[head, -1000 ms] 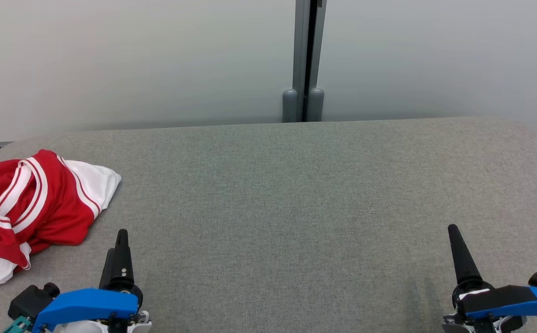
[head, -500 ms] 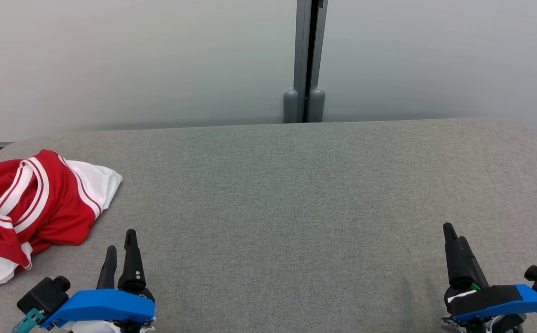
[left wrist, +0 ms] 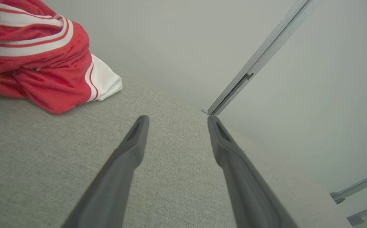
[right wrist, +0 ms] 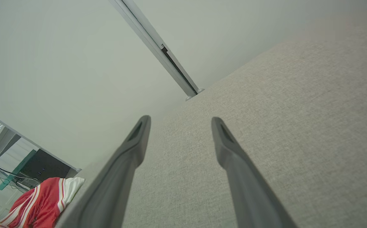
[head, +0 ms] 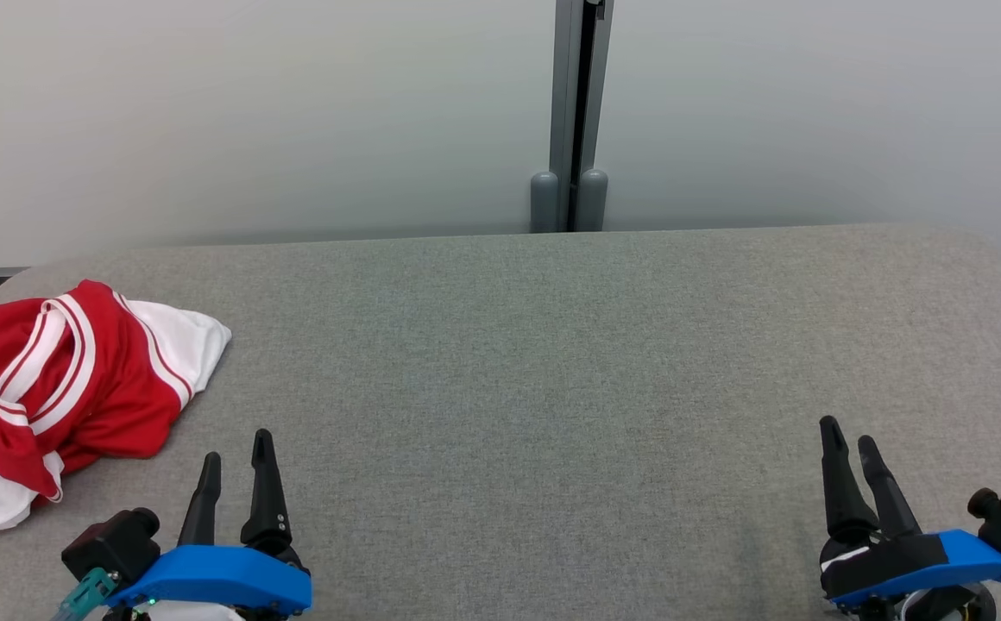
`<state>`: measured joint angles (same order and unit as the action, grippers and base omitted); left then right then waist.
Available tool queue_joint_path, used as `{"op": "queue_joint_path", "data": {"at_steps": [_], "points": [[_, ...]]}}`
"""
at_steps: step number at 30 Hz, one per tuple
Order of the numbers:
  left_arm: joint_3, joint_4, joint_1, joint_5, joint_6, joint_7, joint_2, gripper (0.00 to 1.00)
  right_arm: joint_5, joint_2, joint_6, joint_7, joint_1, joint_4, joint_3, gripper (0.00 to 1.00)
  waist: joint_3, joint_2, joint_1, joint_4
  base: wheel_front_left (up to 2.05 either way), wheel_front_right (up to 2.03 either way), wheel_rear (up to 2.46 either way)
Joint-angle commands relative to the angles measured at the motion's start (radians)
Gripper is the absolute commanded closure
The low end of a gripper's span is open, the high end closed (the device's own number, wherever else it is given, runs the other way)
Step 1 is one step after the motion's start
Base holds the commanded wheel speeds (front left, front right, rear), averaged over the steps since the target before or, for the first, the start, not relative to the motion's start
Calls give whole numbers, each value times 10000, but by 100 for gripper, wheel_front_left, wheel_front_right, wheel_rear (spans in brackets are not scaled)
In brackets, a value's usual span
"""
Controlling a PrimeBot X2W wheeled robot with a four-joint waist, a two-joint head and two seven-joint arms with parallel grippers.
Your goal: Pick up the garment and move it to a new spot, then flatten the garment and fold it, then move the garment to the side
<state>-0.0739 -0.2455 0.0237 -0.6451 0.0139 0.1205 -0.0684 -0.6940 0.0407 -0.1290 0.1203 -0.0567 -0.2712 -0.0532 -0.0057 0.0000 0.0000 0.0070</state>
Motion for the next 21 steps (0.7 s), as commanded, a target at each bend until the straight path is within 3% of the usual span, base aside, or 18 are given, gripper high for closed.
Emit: {"op": "queue_joint_path", "data": {"at_steps": [1, 21], "points": [[-24, 100, 58, 253, -38, 92, -97, 0, 261, 82, -16, 94, -127, 62, 10, 0, -2, 0, 0, 0, 0, 0, 0], [-648, -485, 201, 2408, -260, 589, -368, 0, 2240, 102, -21, 591, -231, -382, 12, 0, -54, 0, 0, 55, 0, 0, 0]]}}
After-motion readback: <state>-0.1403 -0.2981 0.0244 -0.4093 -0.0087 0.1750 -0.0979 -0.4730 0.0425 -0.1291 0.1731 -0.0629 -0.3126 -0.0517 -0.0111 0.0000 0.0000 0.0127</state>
